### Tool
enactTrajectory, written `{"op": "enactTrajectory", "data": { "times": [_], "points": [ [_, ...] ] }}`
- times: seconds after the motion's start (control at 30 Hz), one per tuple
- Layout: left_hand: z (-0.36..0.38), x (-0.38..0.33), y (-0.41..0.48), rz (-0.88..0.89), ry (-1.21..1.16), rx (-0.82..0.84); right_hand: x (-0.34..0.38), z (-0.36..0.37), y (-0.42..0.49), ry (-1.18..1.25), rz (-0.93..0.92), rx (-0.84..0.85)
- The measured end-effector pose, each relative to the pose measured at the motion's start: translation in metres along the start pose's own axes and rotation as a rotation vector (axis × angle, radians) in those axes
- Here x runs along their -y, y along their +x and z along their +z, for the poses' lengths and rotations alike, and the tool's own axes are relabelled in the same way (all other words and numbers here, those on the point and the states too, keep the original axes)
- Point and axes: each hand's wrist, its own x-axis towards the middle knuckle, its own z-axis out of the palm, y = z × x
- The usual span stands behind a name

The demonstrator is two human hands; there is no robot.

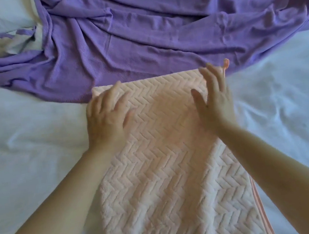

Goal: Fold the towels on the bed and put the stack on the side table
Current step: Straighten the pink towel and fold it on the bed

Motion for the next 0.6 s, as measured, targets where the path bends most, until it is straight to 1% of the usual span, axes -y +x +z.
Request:
{"op": "enactTrajectory", "data": {
  "times": [0.03,0.07,0.1,0.13,0.17,0.23,0.33,0.37,0.4,0.43,0.5,0.53,0.57,0.6],
  "points": [
    [0.0,-0.013,-0.02,0.098,0.023,0.088,0.011,0.002,-0.027,-0.04,-0.102,0.093],
    [0.001,-0.025,-0.041,0.143,0.051,0.194,0.019,0.004,-0.055,-0.109,-0.179,0.227],
    [0.002,-0.033,-0.06,0.139,0.083,0.287,0.023,0.003,-0.08,-0.206,-0.231,0.359],
    [0.003,-0.037,-0.075,0.102,0.113,0.352,0.02,0.002,-0.099,-0.296,-0.238,0.454],
    [0.004,-0.039,-0.085,0.054,0.137,0.394,0.012,-0.001,-0.11,-0.361,-0.208,0.488],
    [0.003,-0.043,-0.091,-0.04,0.163,0.427,-0.006,-0.012,-0.114,-0.434,-0.098,0.447],
    [-0.008,-0.056,-0.09,-0.168,0.148,0.457,-0.021,-0.033,-0.111,-0.423,0.117,0.417],
    [-0.012,-0.063,-0.095,-0.178,0.124,0.444,-0.02,-0.039,-0.116,-0.408,0.144,0.396],
    [-0.017,-0.072,-0.104,-0.158,0.097,0.434,-0.014,-0.045,-0.124,-0.398,0.114,0.368],
    [-0.021,-0.083,-0.117,-0.118,0.073,0.429,-0.004,-0.05,-0.138,-0.382,0.046,0.364],
    [-0.027,-0.104,-0.15,-0.041,0.045,0.44,0.01,-0.053,-0.178,-0.343,-0.138,0.427],
    [-0.028,-0.111,-0.166,-0.034,0.047,0.465,0.011,-0.054,-0.2,-0.35,-0.194,0.503],
    [-0.029,-0.116,-0.18,-0.049,0.063,0.498,0.006,-0.055,-0.218,-0.369,-0.188,0.575],
    [-0.029,-0.118,-0.191,-0.068,0.096,0.525,-0.005,-0.058,-0.23,-0.39,-0.126,0.613]
  ]
}}
